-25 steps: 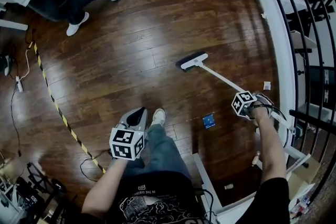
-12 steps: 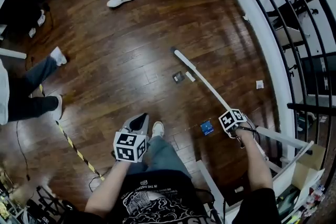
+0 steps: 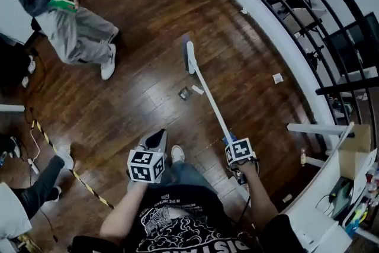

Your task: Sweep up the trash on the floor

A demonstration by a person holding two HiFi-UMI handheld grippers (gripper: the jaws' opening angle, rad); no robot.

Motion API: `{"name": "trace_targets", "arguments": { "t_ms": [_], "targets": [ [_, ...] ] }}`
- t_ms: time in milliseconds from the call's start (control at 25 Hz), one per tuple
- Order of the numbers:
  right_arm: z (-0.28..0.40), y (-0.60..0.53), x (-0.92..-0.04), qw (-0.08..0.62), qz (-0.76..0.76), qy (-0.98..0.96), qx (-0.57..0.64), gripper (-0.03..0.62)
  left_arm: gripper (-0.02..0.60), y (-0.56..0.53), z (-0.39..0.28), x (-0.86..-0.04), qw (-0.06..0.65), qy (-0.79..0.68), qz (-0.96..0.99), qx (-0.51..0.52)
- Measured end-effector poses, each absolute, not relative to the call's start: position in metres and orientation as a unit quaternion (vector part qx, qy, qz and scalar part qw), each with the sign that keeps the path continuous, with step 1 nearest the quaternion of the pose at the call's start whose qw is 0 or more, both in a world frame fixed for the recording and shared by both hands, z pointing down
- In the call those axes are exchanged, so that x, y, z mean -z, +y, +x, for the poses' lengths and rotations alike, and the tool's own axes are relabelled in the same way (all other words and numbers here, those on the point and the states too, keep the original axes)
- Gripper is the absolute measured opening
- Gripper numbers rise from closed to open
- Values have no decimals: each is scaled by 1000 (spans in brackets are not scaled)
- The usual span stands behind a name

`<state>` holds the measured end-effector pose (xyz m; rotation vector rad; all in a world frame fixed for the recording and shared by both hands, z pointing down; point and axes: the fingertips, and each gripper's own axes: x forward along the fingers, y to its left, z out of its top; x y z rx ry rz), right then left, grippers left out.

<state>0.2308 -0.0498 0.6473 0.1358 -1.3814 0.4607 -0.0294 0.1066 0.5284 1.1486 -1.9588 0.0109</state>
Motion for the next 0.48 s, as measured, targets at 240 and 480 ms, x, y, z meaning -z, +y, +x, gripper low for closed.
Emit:
{"name": "trace_targets", "arguments": {
  "t_ms": [240, 480],
  "targets": [
    [177, -32, -623, 632, 37, -683, -364, 0, 5, 54, -38, -522, 410, -758, 507, -15],
    [118, -59, -617, 608, 69, -686, -393, 0, 5, 10, -78, -534, 421, -735, 532, -8]
  ]
}}
